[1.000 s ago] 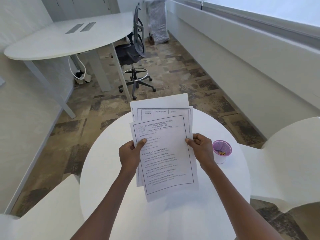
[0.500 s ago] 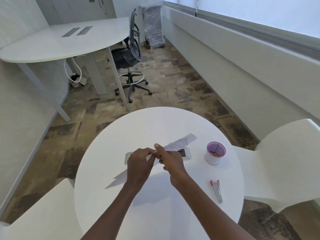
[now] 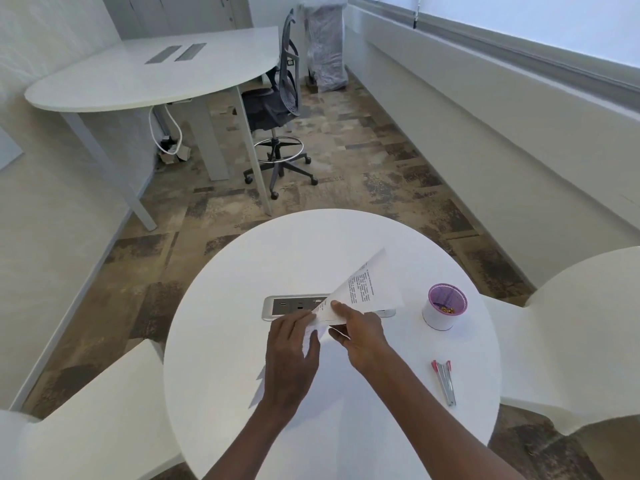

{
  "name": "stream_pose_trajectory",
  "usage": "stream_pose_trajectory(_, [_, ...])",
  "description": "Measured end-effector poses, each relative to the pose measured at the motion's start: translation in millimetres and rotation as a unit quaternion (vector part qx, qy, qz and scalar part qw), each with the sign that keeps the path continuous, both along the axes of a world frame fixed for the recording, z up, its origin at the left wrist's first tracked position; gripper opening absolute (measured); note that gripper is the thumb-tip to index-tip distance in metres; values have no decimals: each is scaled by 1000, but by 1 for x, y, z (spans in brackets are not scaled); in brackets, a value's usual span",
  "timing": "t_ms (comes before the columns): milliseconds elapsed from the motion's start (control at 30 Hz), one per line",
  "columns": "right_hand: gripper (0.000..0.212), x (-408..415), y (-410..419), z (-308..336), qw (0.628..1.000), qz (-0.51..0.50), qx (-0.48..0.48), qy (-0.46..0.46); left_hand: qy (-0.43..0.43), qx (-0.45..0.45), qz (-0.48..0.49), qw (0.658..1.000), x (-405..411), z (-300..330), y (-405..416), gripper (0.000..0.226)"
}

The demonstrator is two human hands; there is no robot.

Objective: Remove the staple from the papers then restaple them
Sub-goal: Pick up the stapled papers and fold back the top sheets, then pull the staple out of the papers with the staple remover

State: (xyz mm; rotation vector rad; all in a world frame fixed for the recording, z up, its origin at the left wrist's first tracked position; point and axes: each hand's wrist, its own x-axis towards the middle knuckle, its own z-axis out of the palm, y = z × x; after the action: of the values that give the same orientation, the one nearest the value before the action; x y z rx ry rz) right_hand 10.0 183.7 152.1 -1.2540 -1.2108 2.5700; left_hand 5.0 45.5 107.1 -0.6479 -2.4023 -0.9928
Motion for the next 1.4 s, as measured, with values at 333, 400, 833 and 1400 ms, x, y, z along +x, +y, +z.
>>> stream_pose_trajectory(333, [32, -5, -6, 0, 996, 13, 59, 64, -465, 416, 93, 776, 25, 10, 21, 29])
stream_pose_trajectory(400, [32, -2, -5, 0, 994, 24, 78, 71, -530, 560, 81, 632, 13, 15, 21, 34])
stream_pose_trajectory(833, [43, 17, 17, -13, 985, 121, 92, 83, -531, 649, 35, 543, 12, 21, 35, 29])
stream_pose_trajectory(1400, [4, 61, 97, -98, 980, 21, 189, -52, -561, 532, 151, 616, 18, 2, 40, 40])
